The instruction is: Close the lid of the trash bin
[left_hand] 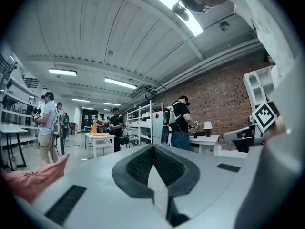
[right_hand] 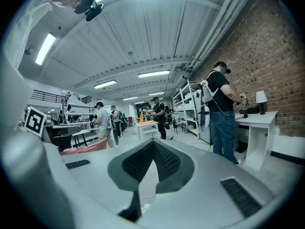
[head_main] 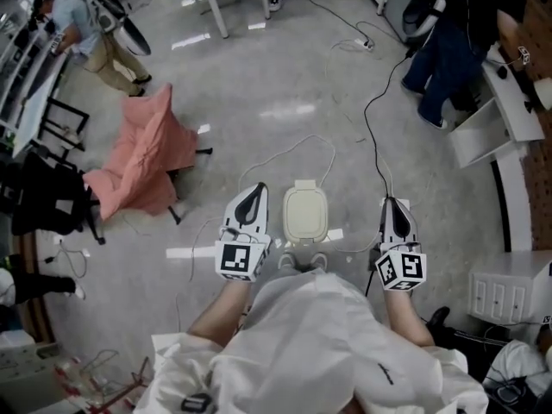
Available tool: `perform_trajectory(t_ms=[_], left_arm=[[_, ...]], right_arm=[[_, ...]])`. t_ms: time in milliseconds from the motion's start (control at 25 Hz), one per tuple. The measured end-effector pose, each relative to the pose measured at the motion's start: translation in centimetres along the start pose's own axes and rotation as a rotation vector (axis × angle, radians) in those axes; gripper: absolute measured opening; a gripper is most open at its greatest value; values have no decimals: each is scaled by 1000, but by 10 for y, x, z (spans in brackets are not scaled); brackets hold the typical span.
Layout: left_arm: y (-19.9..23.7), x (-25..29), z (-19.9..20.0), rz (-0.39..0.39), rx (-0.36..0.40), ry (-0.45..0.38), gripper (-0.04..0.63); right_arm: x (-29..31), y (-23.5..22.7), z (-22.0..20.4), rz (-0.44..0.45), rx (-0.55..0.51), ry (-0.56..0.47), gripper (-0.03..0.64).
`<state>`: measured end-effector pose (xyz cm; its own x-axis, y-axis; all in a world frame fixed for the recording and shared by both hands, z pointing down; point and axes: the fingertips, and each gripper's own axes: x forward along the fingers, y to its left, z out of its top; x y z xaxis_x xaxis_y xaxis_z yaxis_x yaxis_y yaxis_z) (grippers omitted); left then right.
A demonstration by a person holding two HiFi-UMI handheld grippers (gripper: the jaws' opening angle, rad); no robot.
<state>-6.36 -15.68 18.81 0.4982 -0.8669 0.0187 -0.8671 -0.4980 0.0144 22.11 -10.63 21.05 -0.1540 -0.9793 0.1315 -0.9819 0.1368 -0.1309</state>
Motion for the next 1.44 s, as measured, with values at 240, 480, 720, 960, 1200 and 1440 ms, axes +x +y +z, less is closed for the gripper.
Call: perform_trajectory(t_ms=[240,480,720,960,1200,1440], left_arm=[[6,-3,5,27,9,-11,26],[11,-6,5,32,24,-5,26],[7,-7,7,14,33,-6,26],[1,-9,9,0,17,-15,26],[3,-13,7,0,3,-17,26],[2,-16,4,-5,6,-17,26]], right_arm=[[0,7,4,21,-7,-11,18],[-1,10,8,33,-12,-13,17],[-2,10,15,29,-14,-27,17],[-5,16,18,40,-25,-28,17],[-5,21,12,44,-26,-25,17],[-5,26,9,47,-21,-18,17]])
